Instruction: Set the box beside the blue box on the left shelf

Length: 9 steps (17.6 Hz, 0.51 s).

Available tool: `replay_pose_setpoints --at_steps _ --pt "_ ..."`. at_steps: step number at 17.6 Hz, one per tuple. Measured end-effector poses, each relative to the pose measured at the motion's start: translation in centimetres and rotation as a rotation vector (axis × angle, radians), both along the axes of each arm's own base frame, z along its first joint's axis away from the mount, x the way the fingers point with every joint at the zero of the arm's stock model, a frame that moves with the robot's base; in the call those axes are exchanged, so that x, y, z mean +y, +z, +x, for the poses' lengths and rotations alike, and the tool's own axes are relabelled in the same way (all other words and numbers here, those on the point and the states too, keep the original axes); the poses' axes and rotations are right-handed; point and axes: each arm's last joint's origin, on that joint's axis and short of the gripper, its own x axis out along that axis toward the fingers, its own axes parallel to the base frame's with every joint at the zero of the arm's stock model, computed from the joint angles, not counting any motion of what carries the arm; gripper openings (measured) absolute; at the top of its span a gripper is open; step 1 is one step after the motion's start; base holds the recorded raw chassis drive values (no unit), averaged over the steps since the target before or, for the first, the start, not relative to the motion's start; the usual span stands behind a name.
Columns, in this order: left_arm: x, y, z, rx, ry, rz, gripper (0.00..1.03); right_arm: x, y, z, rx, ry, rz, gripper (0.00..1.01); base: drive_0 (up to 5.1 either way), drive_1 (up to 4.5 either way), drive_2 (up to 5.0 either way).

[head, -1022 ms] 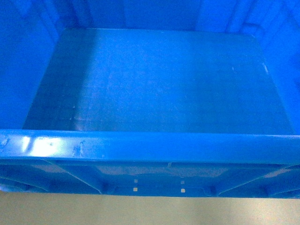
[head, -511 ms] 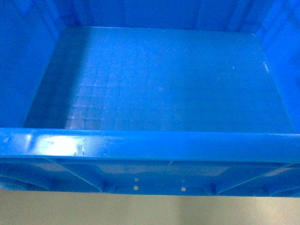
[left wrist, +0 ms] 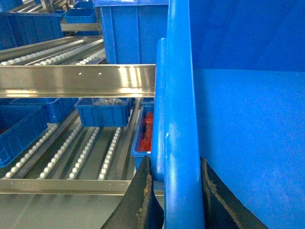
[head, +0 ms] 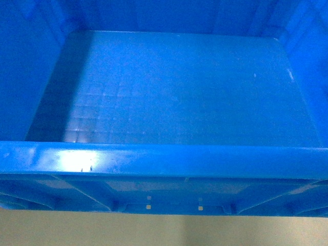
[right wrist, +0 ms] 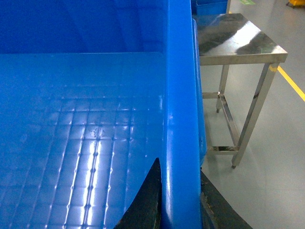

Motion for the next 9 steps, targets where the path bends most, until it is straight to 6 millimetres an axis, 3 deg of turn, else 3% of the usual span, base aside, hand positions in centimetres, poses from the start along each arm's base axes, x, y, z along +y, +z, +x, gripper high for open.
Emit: replay_pose_setpoints --at_steps 9 --pt "0.00 0.00 0.00 0.000 0.000 0.000 0.17 0.00 0.01 0.00 0.000 0.000 0.000 0.09 -4.9 2.42 2.4"
